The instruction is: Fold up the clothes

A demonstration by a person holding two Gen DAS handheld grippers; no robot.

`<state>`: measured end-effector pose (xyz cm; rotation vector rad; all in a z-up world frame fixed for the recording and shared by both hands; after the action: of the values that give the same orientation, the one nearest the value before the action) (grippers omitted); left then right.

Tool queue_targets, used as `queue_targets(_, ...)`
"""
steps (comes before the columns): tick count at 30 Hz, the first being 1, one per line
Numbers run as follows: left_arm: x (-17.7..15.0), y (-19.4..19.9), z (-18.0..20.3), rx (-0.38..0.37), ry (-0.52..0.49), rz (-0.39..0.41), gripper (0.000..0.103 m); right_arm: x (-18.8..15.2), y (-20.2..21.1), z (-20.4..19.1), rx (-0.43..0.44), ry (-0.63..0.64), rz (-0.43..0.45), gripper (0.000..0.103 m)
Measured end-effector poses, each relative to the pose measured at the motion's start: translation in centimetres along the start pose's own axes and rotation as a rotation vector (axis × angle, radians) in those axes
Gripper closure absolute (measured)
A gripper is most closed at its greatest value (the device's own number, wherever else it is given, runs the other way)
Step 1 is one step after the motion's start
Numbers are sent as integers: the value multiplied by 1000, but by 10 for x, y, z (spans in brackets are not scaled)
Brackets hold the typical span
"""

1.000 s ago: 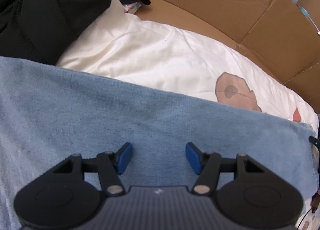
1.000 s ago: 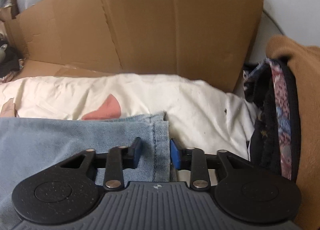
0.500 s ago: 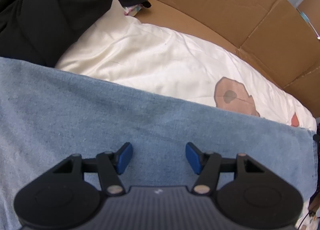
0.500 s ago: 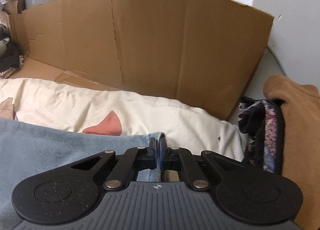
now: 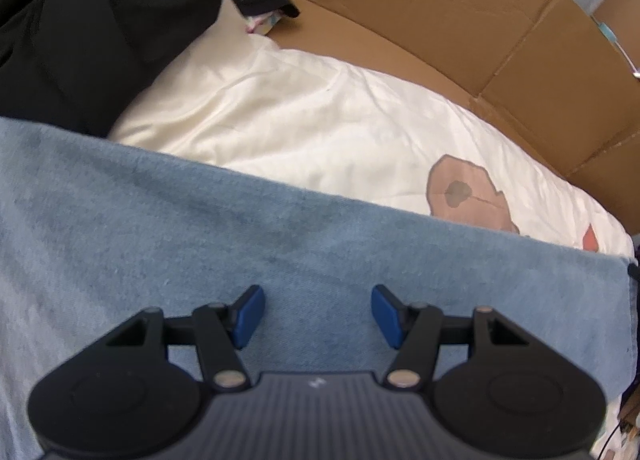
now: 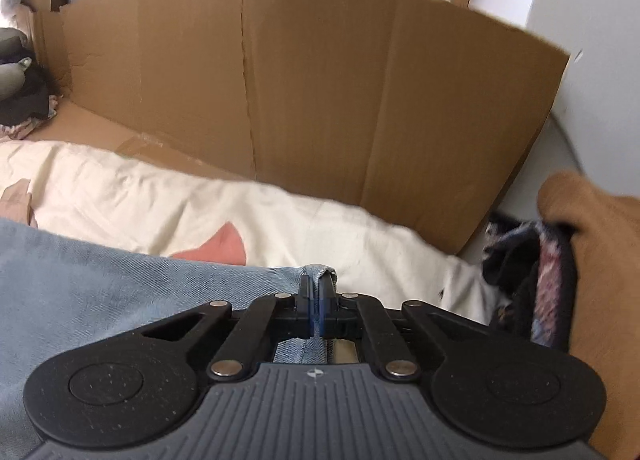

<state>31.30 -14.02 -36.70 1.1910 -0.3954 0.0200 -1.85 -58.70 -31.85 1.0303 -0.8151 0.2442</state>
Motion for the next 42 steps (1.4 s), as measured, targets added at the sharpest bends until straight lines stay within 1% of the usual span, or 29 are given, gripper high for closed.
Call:
queue_targets(3,2,1,-7,-11,54,-4,41,7,-2,0,-18,1,5,103)
queue_targets(9,4,2,-11,4,53,16,41,3,-26,-3,-23,14,-69,103)
queue_targets(11,2,1,-9,1,46,13,41,0,-31,0,-10,-17,-81,102)
queue_targets(13,0,1,-5,-3,31,12,41,-1,-27,10,9,-94,-74,97)
queue_targets(14,-1,1,-2,-7,21,12,41,0,-24,16,9,-129,-65,94)
queue_targets(17,-4,1,9,-25,-10,11,41,5,-7,34,-15,-215,-22,90)
queue_targets(19,-7,2,18,-40,-31,7,41,7,10,44,2,-257,12,90)
queue_targets(22,-13,3,32,-61,-70,-4,41,4,38,48,22,-274,45,90)
queue_targets(30,-37,11,75,-102,-212,-32,41,-25,83,37,71,-335,38,90)
queue_targets(32,-44,13,84,-113,-247,-42,40,-32,94,35,83,-350,36,87)
queue_targets(33,-49,14,89,-120,-262,-47,40,-37,97,32,81,-359,30,84)
queue_targets(37,-64,18,105,-151,-314,-73,39,-60,111,21,57,-384,-12,83)
queue_targets(40,-75,17,113,-144,-366,-86,37,-76,118,12,62,-430,-23,82)
queue_targets(42,-83,13,116,-136,-383,-107,37,-85,124,5,64,-448,-30,80)
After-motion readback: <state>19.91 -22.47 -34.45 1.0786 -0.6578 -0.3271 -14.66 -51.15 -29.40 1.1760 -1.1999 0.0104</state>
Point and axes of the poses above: each gripper's, at about its wrist camera, not at the fingertips, and y roughly against the way its jaws point, z to its right, x to its top, the point moved 5 cm from there along -y, roughly the way its jaws point, and after that the axes turned 10 degrees about y, right-handed, at the moved point
